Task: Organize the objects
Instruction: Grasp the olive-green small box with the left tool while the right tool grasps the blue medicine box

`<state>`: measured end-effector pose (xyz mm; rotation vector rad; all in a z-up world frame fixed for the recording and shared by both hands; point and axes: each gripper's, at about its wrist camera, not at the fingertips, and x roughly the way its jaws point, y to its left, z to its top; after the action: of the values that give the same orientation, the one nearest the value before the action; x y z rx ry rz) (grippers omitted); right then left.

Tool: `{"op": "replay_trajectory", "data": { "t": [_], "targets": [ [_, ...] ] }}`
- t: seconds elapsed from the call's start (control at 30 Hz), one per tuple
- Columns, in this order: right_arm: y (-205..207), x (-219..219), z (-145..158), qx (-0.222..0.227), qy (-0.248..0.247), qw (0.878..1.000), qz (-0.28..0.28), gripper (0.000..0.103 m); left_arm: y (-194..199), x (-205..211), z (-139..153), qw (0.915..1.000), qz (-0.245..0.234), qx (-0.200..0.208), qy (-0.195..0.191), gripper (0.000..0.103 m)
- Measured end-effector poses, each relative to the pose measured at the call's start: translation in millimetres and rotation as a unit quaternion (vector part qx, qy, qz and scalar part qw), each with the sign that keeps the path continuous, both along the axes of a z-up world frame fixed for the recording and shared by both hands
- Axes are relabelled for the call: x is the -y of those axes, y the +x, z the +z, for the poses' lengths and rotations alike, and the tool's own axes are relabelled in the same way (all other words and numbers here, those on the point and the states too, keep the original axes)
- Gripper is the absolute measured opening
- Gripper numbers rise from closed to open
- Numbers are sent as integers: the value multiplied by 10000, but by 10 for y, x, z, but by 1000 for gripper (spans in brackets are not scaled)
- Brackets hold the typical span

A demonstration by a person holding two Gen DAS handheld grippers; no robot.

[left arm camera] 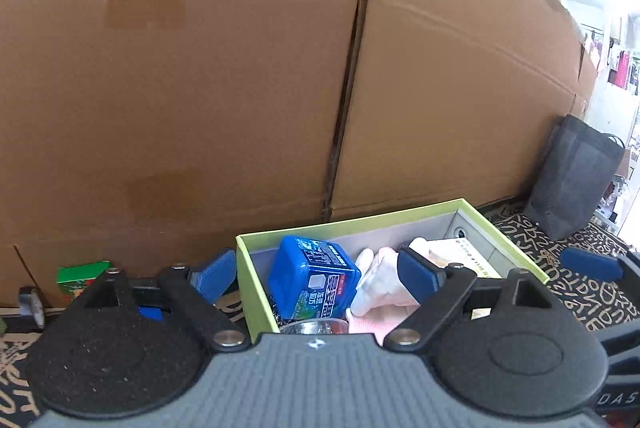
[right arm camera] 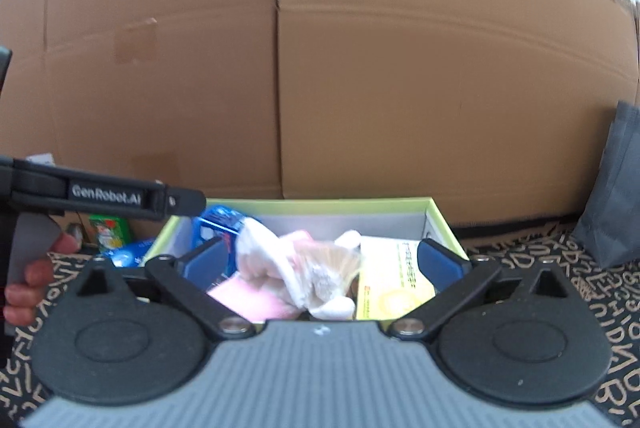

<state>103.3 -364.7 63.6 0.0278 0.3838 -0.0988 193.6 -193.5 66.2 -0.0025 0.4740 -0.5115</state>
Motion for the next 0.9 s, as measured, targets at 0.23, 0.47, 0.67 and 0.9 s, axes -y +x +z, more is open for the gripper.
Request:
{"op": "replay_trajectory", "data": {
  "t": [0.23, 0.47, 0.67, 0.9],
  "targets": [
    [-172, -234, 163, 125, -91, 9998, 127, 103, -142, -230, 124, 10000, 27, 50, -45, 91],
    [-318, -639, 156, 106, 69, 9985, 535, 103, -475, -988, -107, 9977, 659, -10, -163, 91],
    [-317, -1211, 26, -110, 177, 9928, 1180, 103, -625, -1737, -377, 9905, 1355, -177, -127, 91],
    [-44, -1918, -257, -586, 265, 9832, 1706, 103, -467, -2389, -553, 9742, 2152, -615, -289, 91]
  ]
}}
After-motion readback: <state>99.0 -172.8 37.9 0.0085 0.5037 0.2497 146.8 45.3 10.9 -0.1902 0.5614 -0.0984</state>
